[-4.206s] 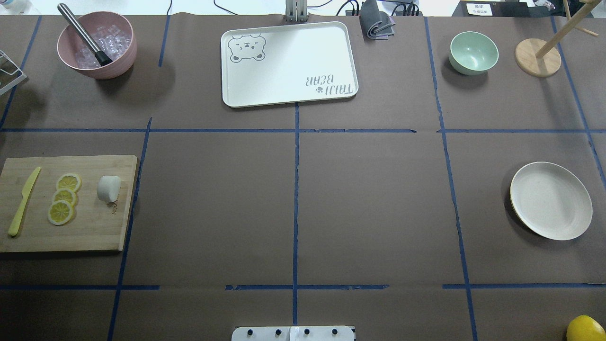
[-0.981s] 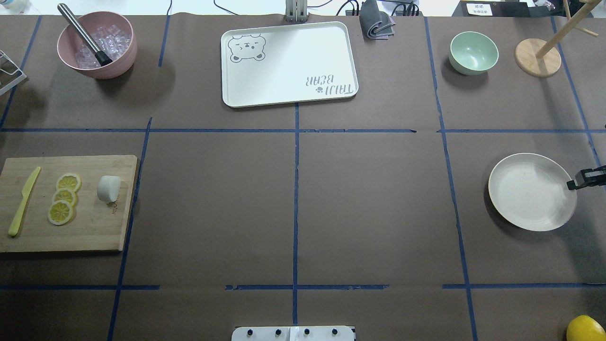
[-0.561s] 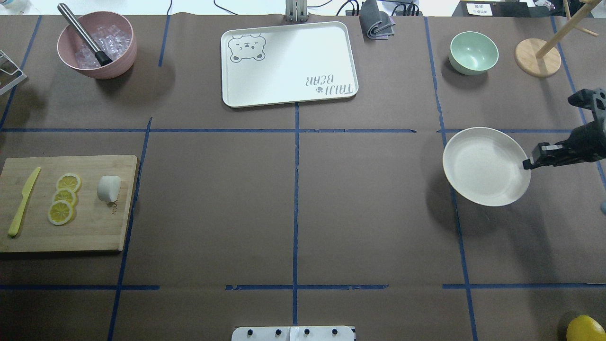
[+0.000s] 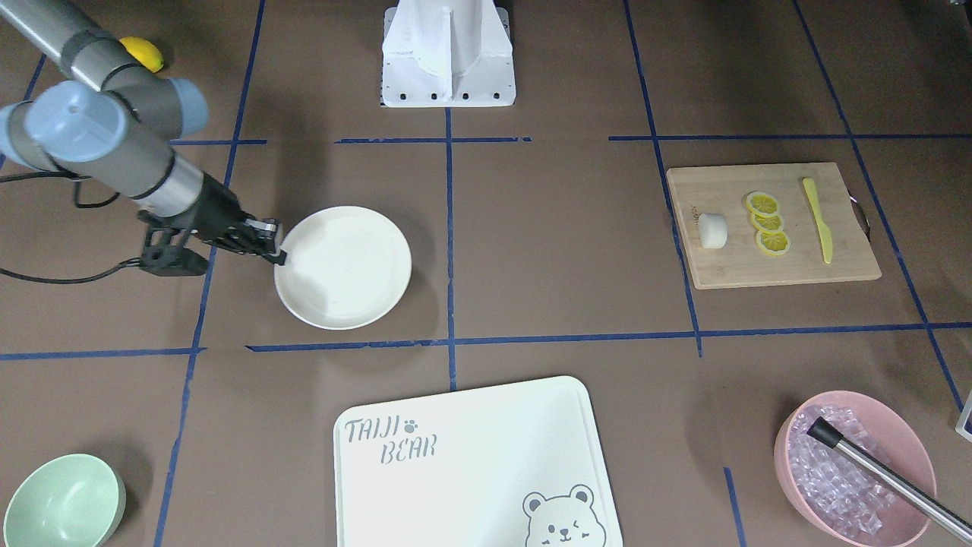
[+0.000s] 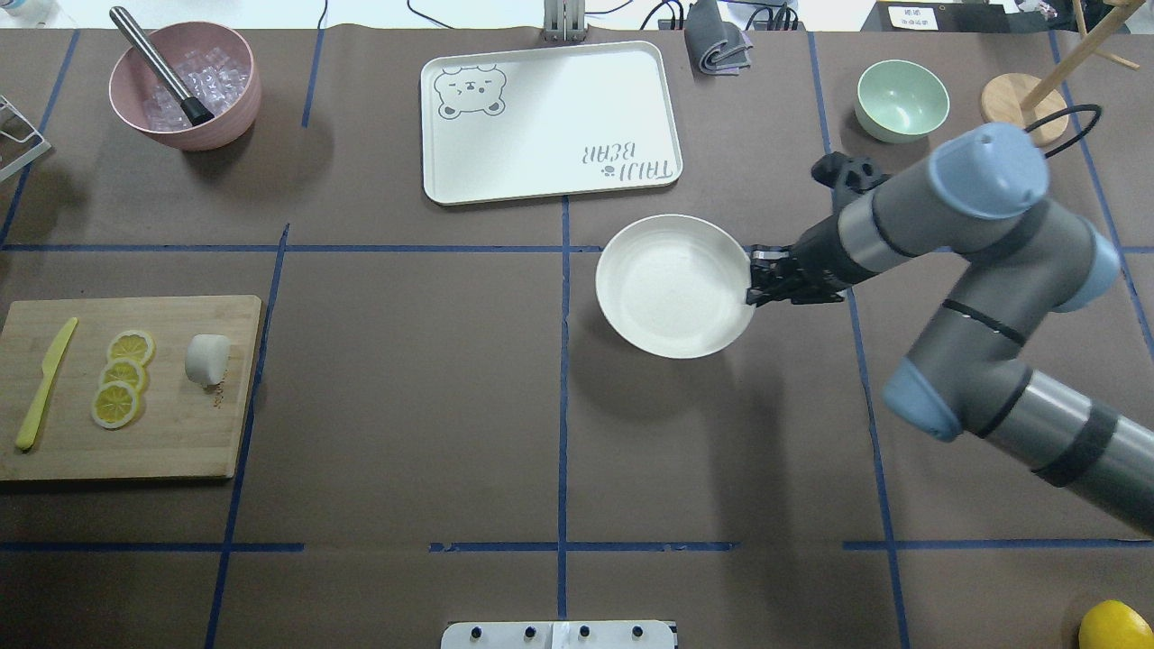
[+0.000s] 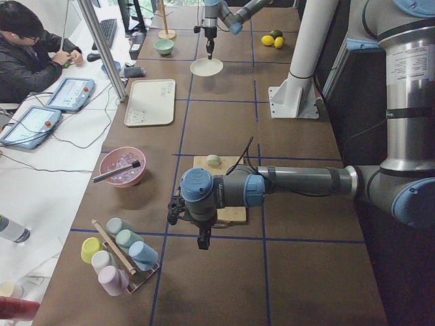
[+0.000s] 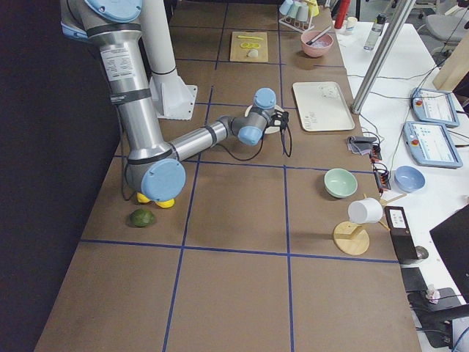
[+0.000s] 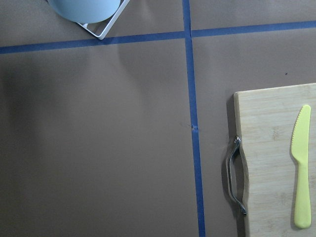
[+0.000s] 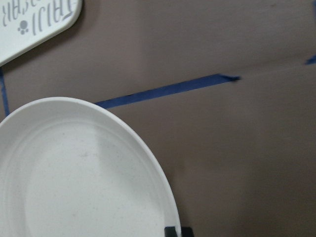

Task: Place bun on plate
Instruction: 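Slide the white plate with the right gripper toward the table center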

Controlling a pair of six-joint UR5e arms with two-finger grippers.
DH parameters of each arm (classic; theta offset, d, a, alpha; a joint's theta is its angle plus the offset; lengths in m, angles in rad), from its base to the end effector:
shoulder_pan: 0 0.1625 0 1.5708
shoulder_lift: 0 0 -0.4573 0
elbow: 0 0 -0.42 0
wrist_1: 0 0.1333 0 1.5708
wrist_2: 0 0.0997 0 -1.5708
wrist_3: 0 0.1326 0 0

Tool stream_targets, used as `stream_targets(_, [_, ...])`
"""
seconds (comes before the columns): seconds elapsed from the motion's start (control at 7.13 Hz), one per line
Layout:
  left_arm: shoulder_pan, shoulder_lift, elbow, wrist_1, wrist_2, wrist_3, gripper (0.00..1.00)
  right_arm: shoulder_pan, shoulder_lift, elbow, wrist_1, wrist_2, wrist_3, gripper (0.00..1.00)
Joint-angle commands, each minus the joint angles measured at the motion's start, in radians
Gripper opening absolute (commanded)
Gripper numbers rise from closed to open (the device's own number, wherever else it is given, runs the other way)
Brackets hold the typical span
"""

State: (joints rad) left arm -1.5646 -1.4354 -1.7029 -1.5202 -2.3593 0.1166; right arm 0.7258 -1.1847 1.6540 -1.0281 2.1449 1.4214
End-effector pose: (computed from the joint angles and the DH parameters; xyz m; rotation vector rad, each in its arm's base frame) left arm -0.0364 -0.4530 0.7157 -0.0075 0.7902 0.0951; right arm -0.4785 -0.5065 0.3707 -0.0577 -1.1106 0.2257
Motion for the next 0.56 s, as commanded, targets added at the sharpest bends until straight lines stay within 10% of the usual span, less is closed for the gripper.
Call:
stream_targets(0.0, [0.0,0.001,0.0,0.0,0.0,0.0,1.0,-0.17,0.144,-0.006,-0.156,-0.19,0.123,0.0])
stream_targets(0.42, [0.0,0.001,0.0,0.0,0.0,0.0,1.0,-0.267,0.165,-0.019,-0.161,-0.328,0.224,0.0])
